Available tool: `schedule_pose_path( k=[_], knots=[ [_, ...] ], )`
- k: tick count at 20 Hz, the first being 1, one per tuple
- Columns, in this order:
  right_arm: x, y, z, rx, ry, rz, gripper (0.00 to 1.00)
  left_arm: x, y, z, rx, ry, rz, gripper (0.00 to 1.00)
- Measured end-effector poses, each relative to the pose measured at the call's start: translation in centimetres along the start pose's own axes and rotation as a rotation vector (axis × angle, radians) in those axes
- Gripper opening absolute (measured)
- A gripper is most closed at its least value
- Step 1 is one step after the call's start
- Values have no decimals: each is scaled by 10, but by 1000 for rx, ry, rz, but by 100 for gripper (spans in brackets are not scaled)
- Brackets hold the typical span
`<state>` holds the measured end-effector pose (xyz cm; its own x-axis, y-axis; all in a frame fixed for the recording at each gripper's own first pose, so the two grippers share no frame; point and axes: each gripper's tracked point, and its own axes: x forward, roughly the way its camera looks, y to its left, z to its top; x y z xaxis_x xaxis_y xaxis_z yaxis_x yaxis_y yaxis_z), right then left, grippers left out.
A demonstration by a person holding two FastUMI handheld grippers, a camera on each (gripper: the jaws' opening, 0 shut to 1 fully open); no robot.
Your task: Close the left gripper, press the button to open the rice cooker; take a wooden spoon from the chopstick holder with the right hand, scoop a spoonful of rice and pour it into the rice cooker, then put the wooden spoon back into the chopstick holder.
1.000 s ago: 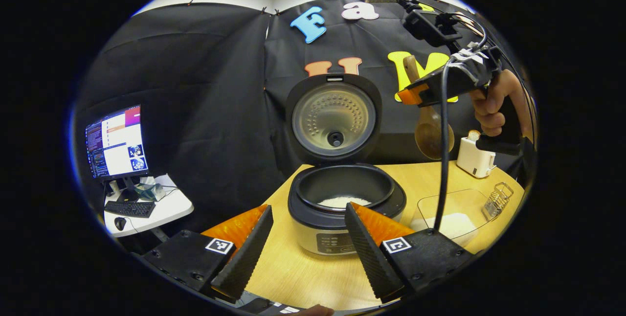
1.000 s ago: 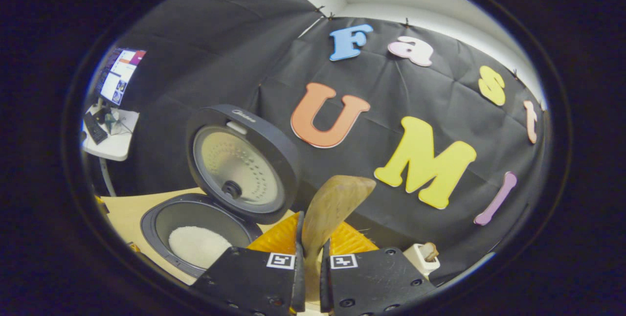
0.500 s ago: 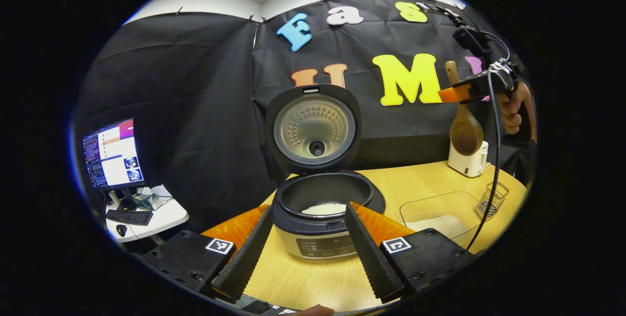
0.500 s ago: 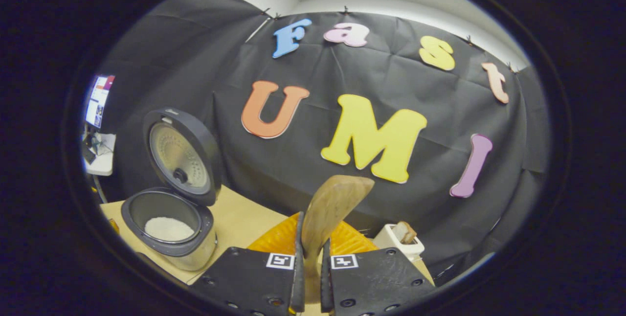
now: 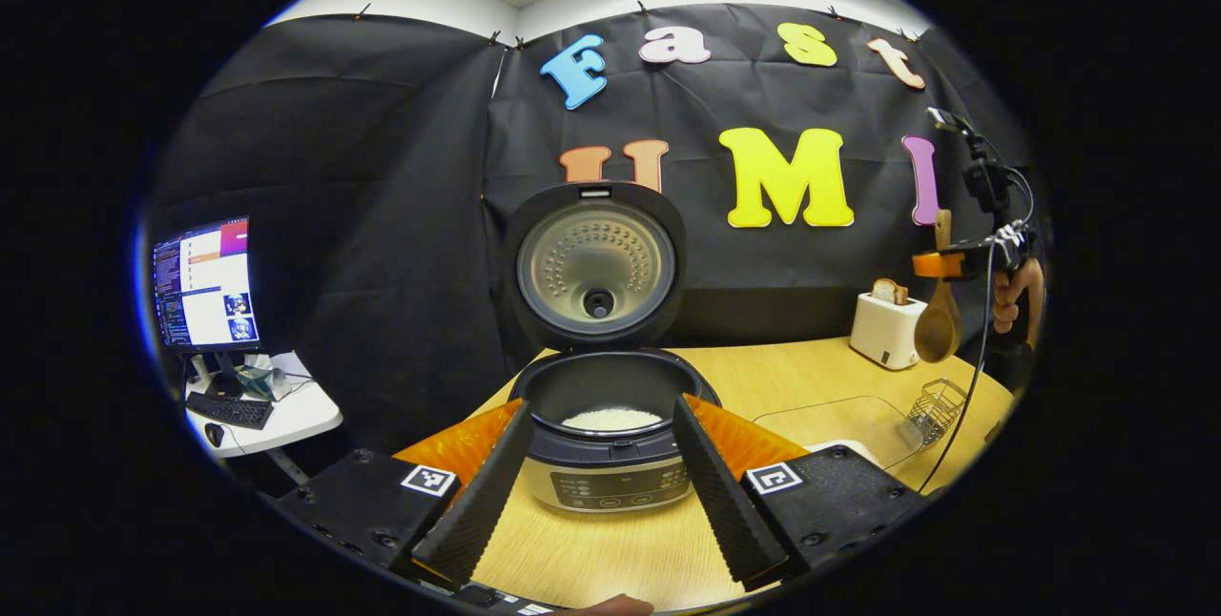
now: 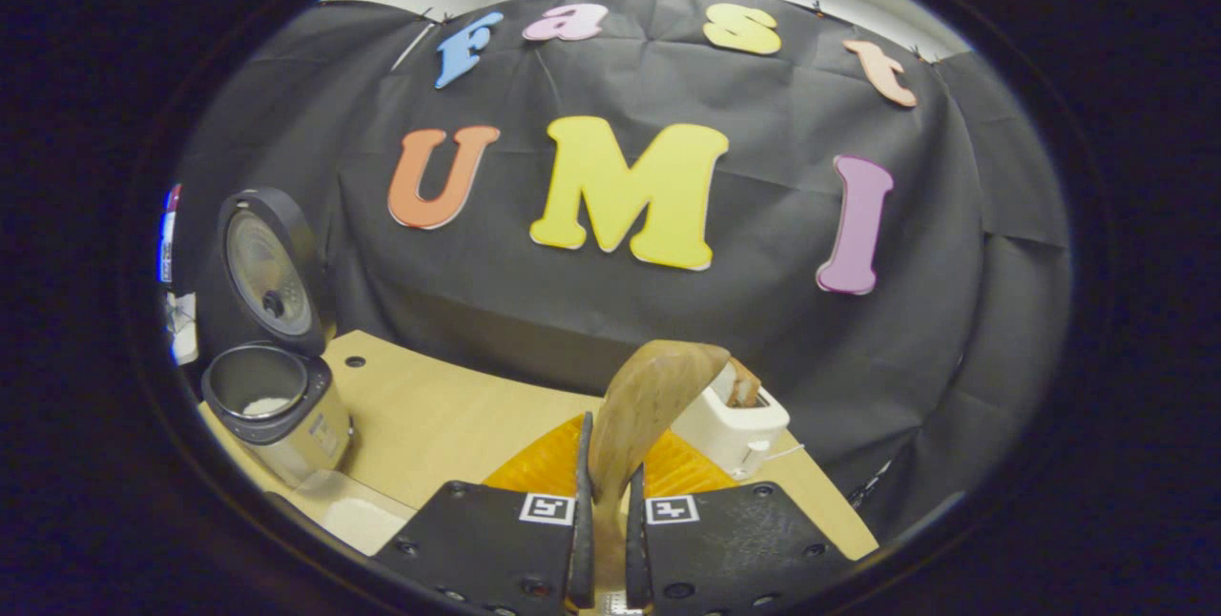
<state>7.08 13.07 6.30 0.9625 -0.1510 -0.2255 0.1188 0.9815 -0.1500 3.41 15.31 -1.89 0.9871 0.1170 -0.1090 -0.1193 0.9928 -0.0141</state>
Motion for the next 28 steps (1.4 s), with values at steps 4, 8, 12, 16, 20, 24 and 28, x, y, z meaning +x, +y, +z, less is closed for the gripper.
schedule_pose_path(
  k=[4,8,12,16,20,24,28],
  knots=[
    [4,-34,-39,53,39,-33,12,1,18,-3,-44,7,22,95],
    [2,-37,-72,77,62,-3,12,0,31,-2,-77,0,40,95],
    [8,-33,-113,148,119,32,14,-8,31,11,-61,-46,49,94],
    [22,-37,-138,254,170,27,20,-10,19,17,-69,-71,20,95],
    [28,-63,-132,227,124,-52,35,-9,14,14,-51,-58,18,95],
    [25,-74,-129,239,112,-50,68,-7,9,12,-46,-50,12,95],
    [22,-88,-134,213,118,-52,94,-9,7,14,-41,-46,18,95]
  ],
)
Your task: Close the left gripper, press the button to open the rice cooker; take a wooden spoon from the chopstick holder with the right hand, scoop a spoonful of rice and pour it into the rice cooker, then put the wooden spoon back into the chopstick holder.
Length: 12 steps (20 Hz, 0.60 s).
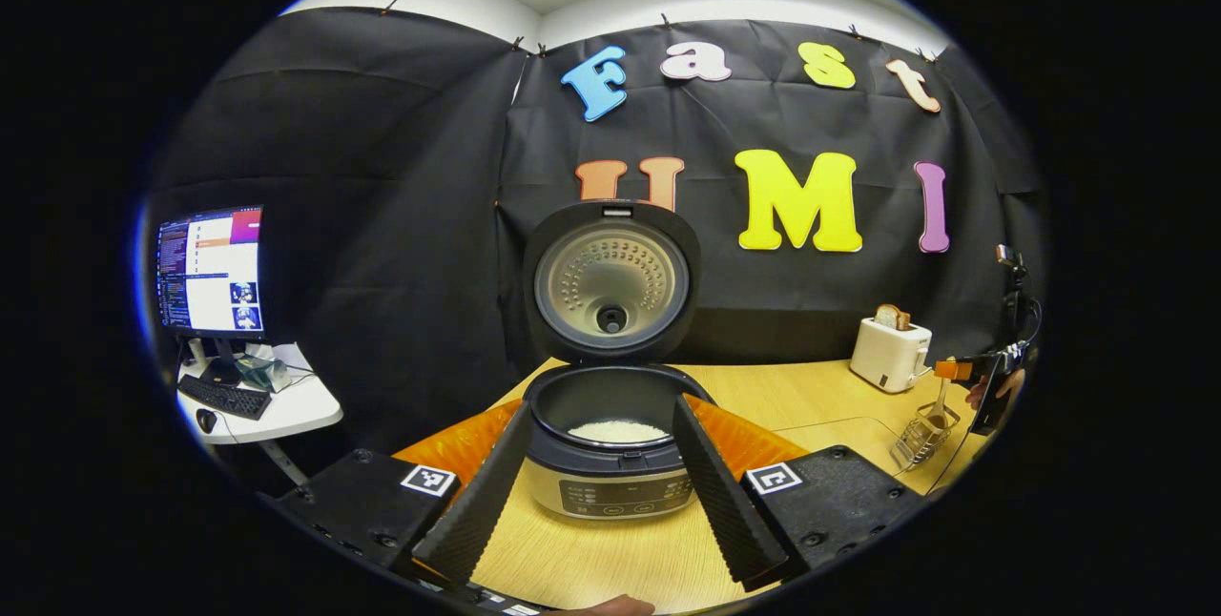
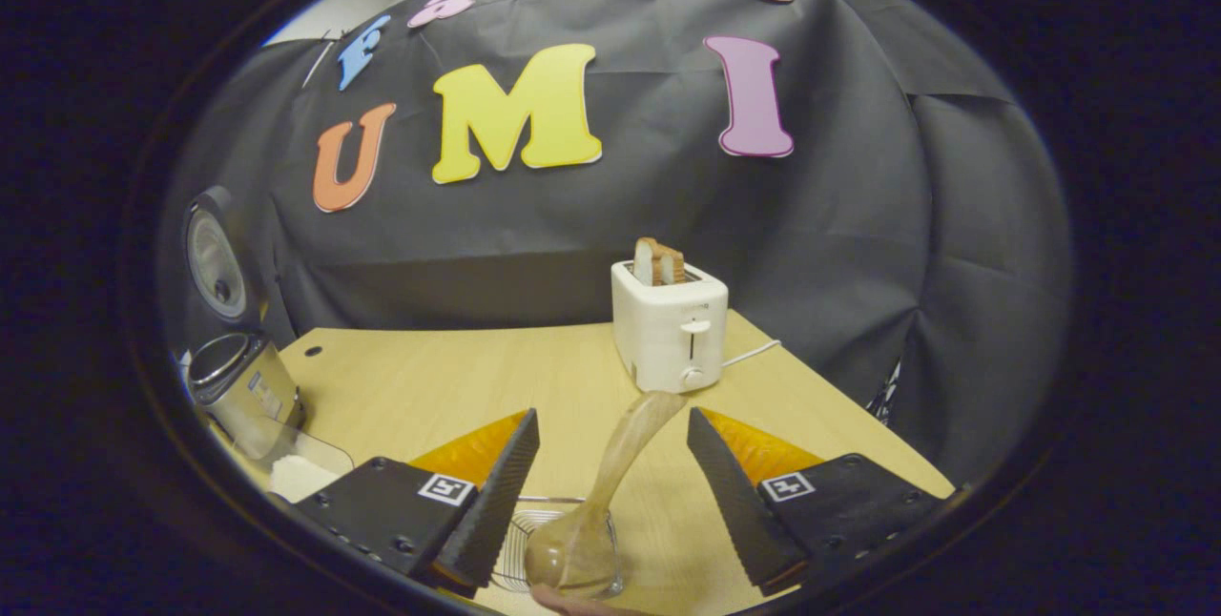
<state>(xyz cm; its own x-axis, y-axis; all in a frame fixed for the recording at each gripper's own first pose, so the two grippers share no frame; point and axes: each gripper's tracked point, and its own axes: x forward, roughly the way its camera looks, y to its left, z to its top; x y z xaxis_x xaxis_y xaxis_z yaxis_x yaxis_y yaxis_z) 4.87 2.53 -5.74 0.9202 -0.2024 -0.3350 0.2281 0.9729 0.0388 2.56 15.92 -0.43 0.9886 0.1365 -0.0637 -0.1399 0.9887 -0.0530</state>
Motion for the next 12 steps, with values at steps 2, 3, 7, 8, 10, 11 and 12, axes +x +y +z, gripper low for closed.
schedule_pose_path(
  k=[2,3,7,8,10,11,12],
  knots=[
    [-5,-7,-4,5,5,8,95,-2,-2,2,-6,-2,12,95],
    [-10,-9,-6,12,4,21,96,-4,-3,6,-11,-12,18,95],
    [-34,-21,-9,16,-26,39,96,-4,-12,24,41,-24,13,94],
    [-40,-25,-10,15,-29,40,96,-3,-13,30,56,-29,15,94],
    [-55,-28,-12,22,-37,49,96,-1,-18,44,68,-39,3,95],
    [-63,-30,-13,26,-42,54,96,-1,-21,52,69,-45,-3,95],
    [-70,-30,-13,27,-51,65,96,-1,-23,62,69,-55,-4,94]
  ],
)
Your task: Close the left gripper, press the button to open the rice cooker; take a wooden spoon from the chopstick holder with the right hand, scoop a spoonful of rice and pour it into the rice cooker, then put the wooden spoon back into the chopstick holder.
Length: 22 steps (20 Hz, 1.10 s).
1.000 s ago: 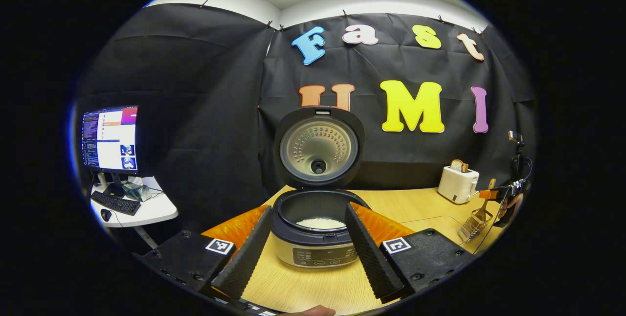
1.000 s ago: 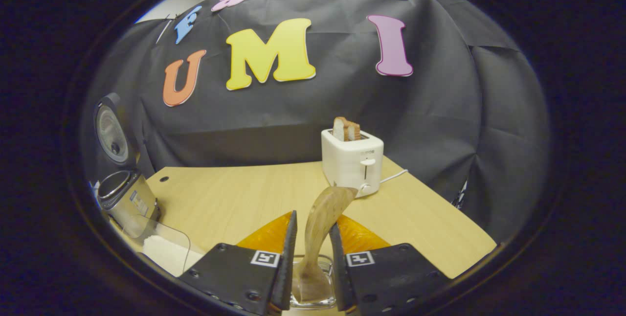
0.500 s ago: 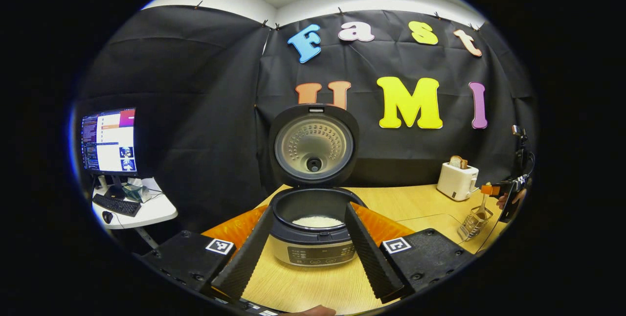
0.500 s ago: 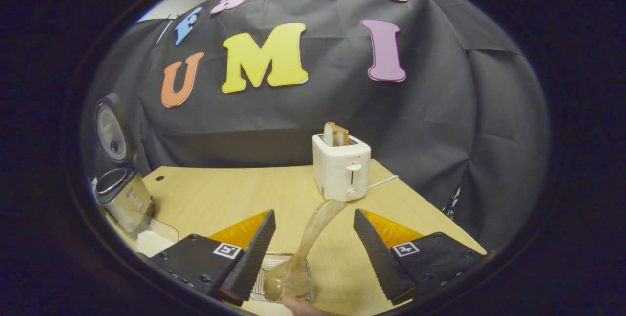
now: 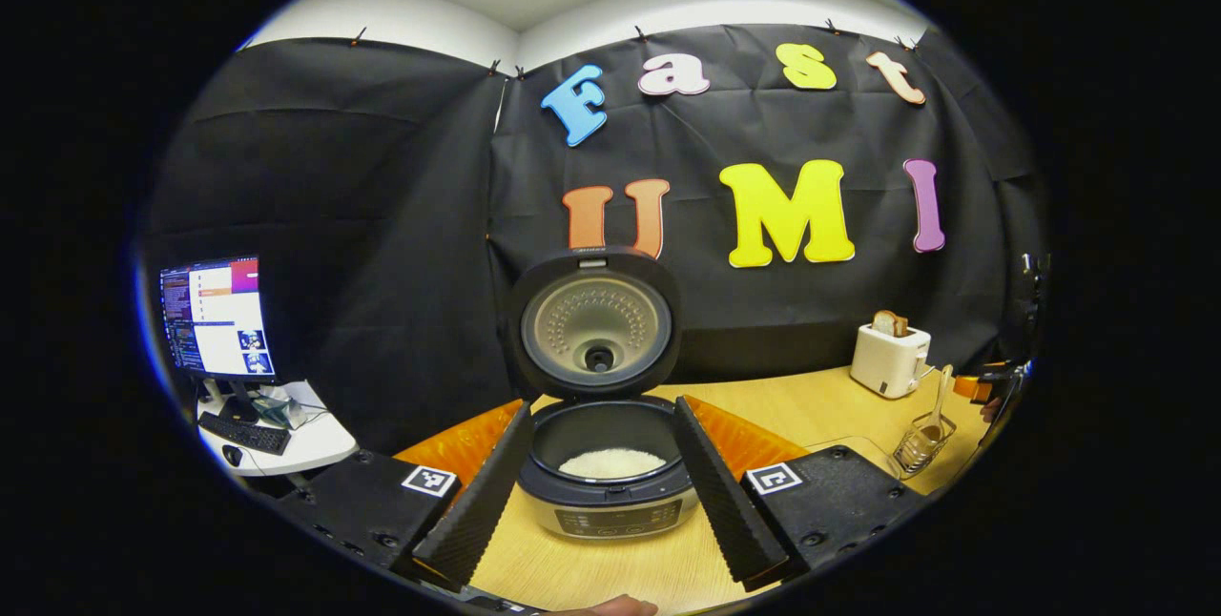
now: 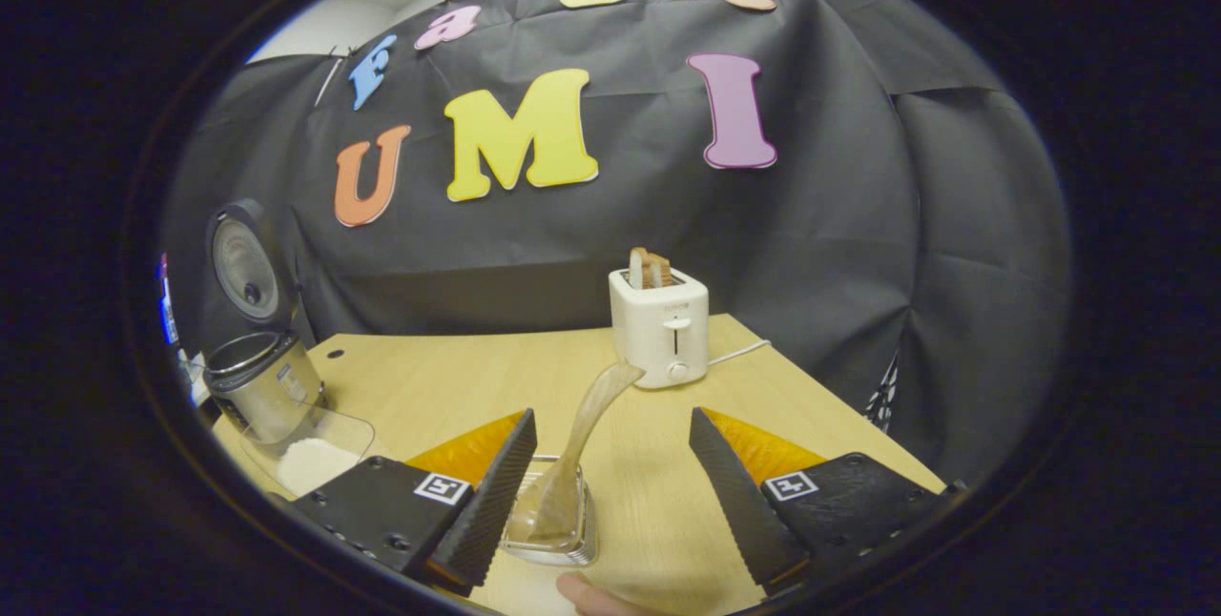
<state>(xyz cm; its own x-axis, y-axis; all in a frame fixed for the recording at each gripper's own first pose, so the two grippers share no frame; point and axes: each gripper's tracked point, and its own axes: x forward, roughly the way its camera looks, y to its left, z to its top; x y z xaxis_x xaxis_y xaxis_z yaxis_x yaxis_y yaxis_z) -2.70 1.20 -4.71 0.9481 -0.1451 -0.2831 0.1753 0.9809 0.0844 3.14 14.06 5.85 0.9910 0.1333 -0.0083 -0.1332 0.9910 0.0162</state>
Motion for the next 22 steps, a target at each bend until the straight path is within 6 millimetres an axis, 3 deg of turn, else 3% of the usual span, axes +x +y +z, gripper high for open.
schedule_pose_path(
  k=[6,12,15,18,22],
  knots=[
    [-36,-6,0,-52,-51,14,96,17,-8,50,-37,-43,-18,94],
    [-66,2,-10,-101,-90,54,92,55,11,88,-67,-80,42,95],
    [-74,6,-16,-130,-100,67,92,88,17,113,-89,-122,56,94],
    [-78,11,-20,-140,-113,80,96,124,24,124,-114,-149,72,94],
    [-69,22,-26,-126,-101,115,96,182,32,133,-125,-203,72,94]
  ],
)
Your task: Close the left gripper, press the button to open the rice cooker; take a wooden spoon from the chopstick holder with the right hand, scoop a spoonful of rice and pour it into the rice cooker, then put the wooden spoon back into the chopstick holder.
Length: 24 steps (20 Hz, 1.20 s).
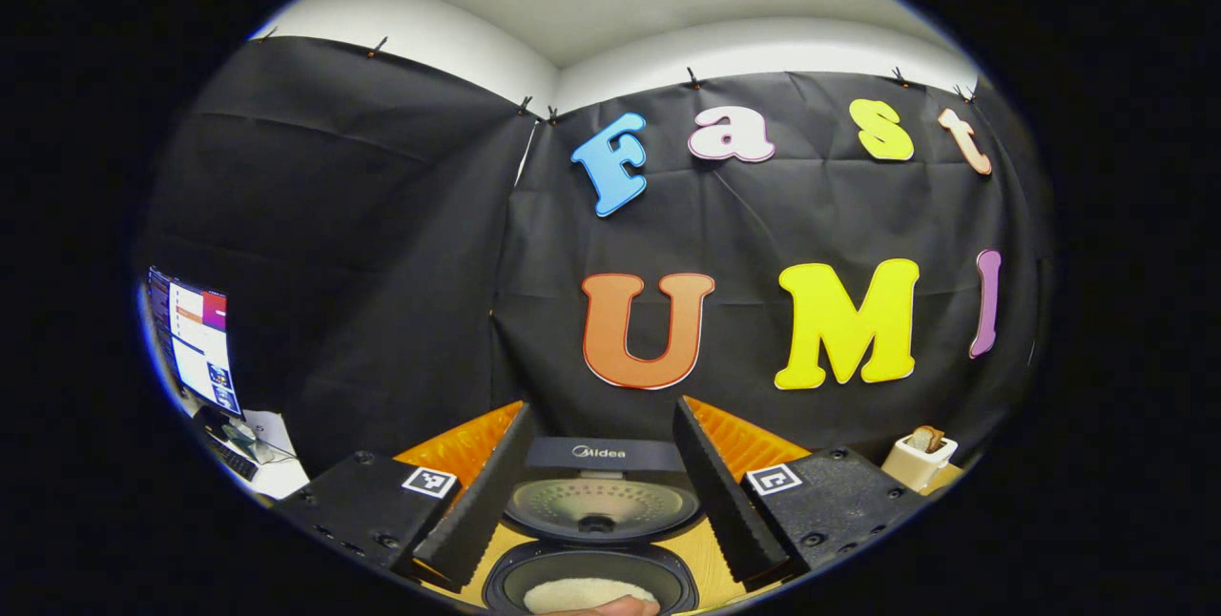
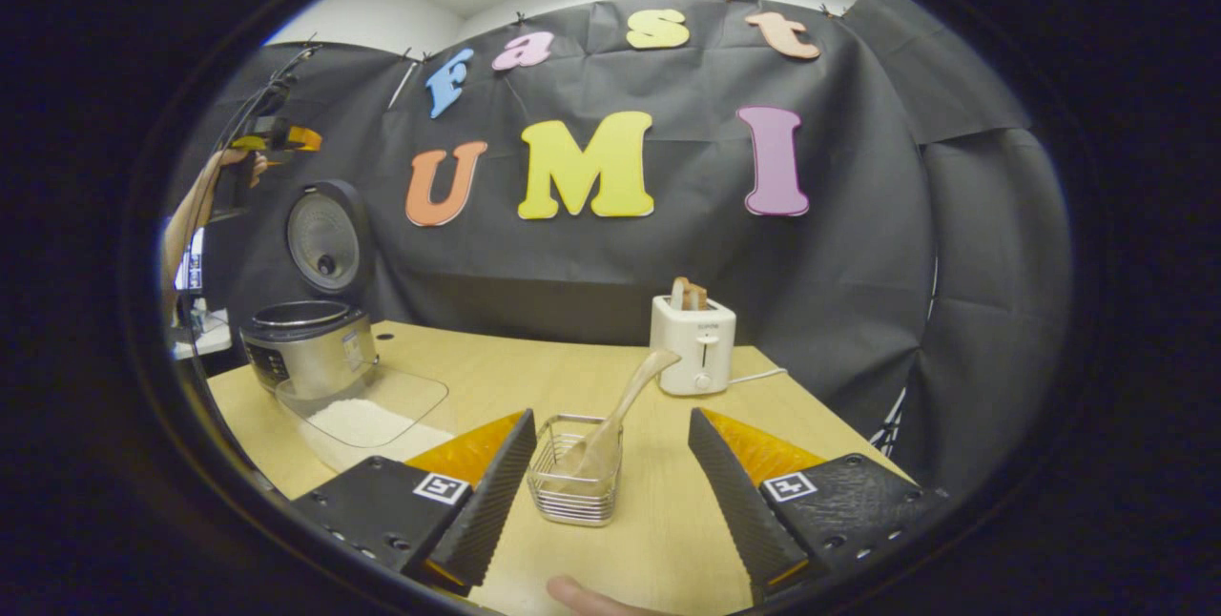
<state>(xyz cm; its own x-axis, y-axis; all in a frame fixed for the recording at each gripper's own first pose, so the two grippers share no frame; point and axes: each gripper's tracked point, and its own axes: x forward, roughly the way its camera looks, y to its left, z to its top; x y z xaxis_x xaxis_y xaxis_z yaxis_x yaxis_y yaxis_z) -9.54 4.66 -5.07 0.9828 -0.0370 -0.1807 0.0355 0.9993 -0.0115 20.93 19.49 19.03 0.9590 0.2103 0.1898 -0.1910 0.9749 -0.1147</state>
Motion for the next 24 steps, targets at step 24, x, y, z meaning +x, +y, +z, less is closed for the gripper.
schedule_pose_path(
  k=[24],
  knots=[
    [0,26,-8,-97,-46,51,95,88,-2,-39,84,-27,-28,98]
  ],
)
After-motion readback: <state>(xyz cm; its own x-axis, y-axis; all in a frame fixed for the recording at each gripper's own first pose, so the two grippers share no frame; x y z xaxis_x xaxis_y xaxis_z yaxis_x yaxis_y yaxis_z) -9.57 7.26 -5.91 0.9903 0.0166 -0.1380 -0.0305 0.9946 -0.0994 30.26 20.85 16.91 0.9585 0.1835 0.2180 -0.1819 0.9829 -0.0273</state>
